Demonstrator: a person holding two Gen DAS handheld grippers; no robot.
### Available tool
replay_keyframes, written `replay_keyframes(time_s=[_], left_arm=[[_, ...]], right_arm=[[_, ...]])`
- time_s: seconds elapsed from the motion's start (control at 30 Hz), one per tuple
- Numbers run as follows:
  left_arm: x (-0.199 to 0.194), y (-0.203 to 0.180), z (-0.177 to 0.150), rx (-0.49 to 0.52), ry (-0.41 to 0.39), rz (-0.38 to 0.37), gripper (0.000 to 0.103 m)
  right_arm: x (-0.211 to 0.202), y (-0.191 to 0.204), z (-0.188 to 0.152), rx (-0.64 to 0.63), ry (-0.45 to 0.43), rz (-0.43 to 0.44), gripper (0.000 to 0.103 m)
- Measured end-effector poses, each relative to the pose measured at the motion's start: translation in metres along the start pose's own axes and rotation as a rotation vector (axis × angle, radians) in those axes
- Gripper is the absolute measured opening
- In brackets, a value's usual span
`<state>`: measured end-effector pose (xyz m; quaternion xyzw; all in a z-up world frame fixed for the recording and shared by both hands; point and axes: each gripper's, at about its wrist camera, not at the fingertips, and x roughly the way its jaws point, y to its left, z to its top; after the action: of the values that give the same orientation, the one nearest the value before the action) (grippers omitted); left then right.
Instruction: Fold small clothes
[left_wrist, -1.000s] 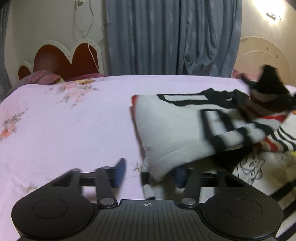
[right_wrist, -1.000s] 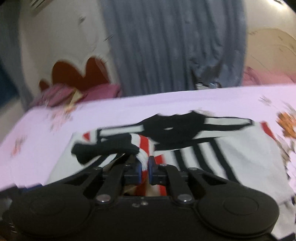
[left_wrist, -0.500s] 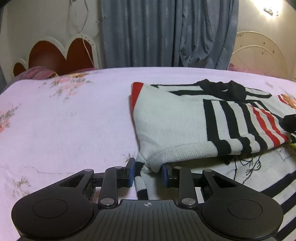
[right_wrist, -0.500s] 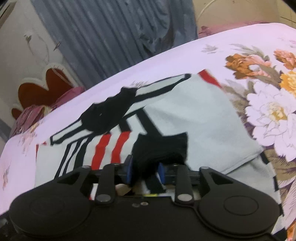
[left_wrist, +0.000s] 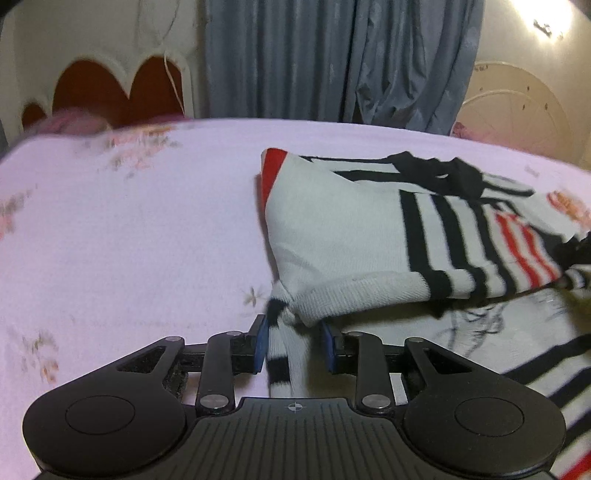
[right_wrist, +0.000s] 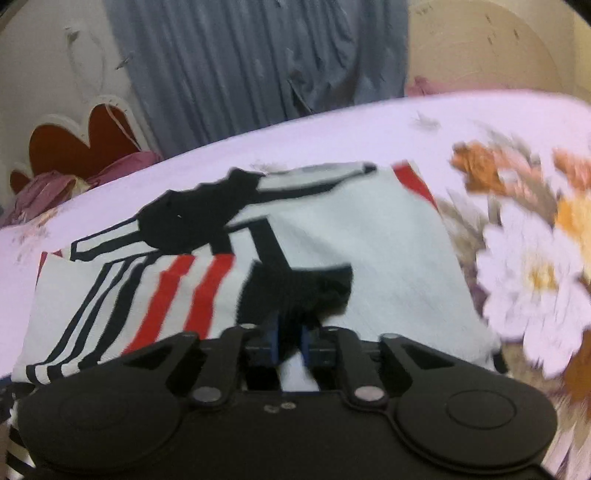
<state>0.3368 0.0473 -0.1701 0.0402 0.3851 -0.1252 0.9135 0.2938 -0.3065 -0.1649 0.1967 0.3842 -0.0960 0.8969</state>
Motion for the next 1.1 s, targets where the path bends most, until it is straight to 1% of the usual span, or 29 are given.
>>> replay_keyframes(time_s=[0.03, 0.07, 0.1, 0.17, 0.23, 0.37, 0.43, 0.47, 0.5, 0.57, 0.63, 0.67, 0.7, 0.73, 0.77, 0.83, 0.9, 0.97, 1.0, 1.03, 1.1], left_arm=[[-0.004, 0.003, 0.000, -0.021, 0.007, -0.024, 0.060], [-0.010, 0.005, 0.000, -0.039, 0.000, -0.034, 0.069], [-0.018, 0.006, 0.002, -0.054, -0.024, -0.034, 0.075], [-0.024, 0.006, 0.010, -0.073, -0.047, -0.047, 0.076], [-0.017, 0.006, 0.021, -0.094, -0.045, -0.059, 0.076], [0.020, 0.012, 0.048, -0.182, -0.035, -0.053, 0.076], [0.043, 0.015, 0.059, -0.216, -0.029, -0.040, 0.076], [0.053, 0.015, 0.063, -0.220, -0.031, -0.033, 0.075], [0.063, 0.016, 0.068, -0.220, -0.036, -0.023, 0.075], [0.079, 0.015, 0.076, -0.215, -0.039, -0.015, 0.075], [0.093, 0.015, 0.083, -0.219, -0.029, -0.025, 0.063], [0.099, 0.017, 0.086, -0.230, -0.028, -0.032, 0.060], [0.103, 0.017, 0.088, -0.240, -0.035, -0.038, 0.051], [0.106, 0.017, 0.091, -0.243, -0.045, -0.045, 0.040], [0.108, 0.017, 0.092, -0.245, -0.055, -0.043, 0.036], [0.110, 0.016, 0.094, -0.245, -0.081, -0.025, 0.016], [0.111, 0.020, 0.092, -0.249, -0.104, -0.005, 0.014], [0.113, 0.026, 0.088, -0.269, -0.121, 0.023, 0.014], [0.116, 0.031, 0.086, -0.286, -0.124, 0.031, 0.014], [0.118, 0.034, 0.085, -0.297, -0.120, 0.026, 0.014], [0.118, 0.031, 0.087, -0.272, -0.116, 0.037, 0.014]], right_arm=[[-0.003, -0.002, 0.001, 0.020, -0.004, 0.011, 0.029], [-0.006, -0.005, 0.003, 0.039, -0.014, 0.026, 0.037], [-0.008, -0.007, 0.005, 0.045, -0.024, 0.035, 0.037], [-0.007, -0.008, 0.008, 0.040, -0.023, 0.038, 0.037], [-0.001, -0.008, 0.008, 0.043, -0.020, 0.040, 0.037], [0.008, -0.008, 0.005, 0.042, -0.009, 0.036, 0.036], [0.010, -0.004, 0.007, 0.024, -0.020, 0.021, 0.027], [0.011, -0.003, 0.009, 0.015, -0.027, 0.014, 0.017], [0.012, -0.003, 0.011, 0.009, -0.034, 0.013, 0.013], [0.015, -0.002, 0.015, 0.000, -0.036, 0.021, 0.010], [0.017, 0.003, 0.018, -0.030, -0.046, 0.023, 0.008], [0.019, 0.007, 0.019, -0.055, -0.052, 0.023, 0.007], [0.020, 0.010, 0.020, -0.077, -0.062, 0.022, 0.007], [0.020, 0.014, 0.020, -0.098, -0.077, 0.020, 0.007], [0.020, 0.016, 0.021, -0.112, -0.093, 0.018, 0.007], [0.015, 0.019, 0.022, -0.139, -0.148, 0.016, 0.006], [0.011, 0.020, 0.023, -0.157, -0.192, 0.005, 0.006], [0.017, 0.016, 0.022, -0.166, -0.199, -0.026, 0.006], [0.027, 0.012, 0.020, -0.171, -0.155, -0.052, 0.006], [0.037, 0.007, 0.018, -0.161, -0.109, -0.058, 0.006], [0.037, 0.004, 0.017, -0.157, -0.105, -0.045, 0.007]])
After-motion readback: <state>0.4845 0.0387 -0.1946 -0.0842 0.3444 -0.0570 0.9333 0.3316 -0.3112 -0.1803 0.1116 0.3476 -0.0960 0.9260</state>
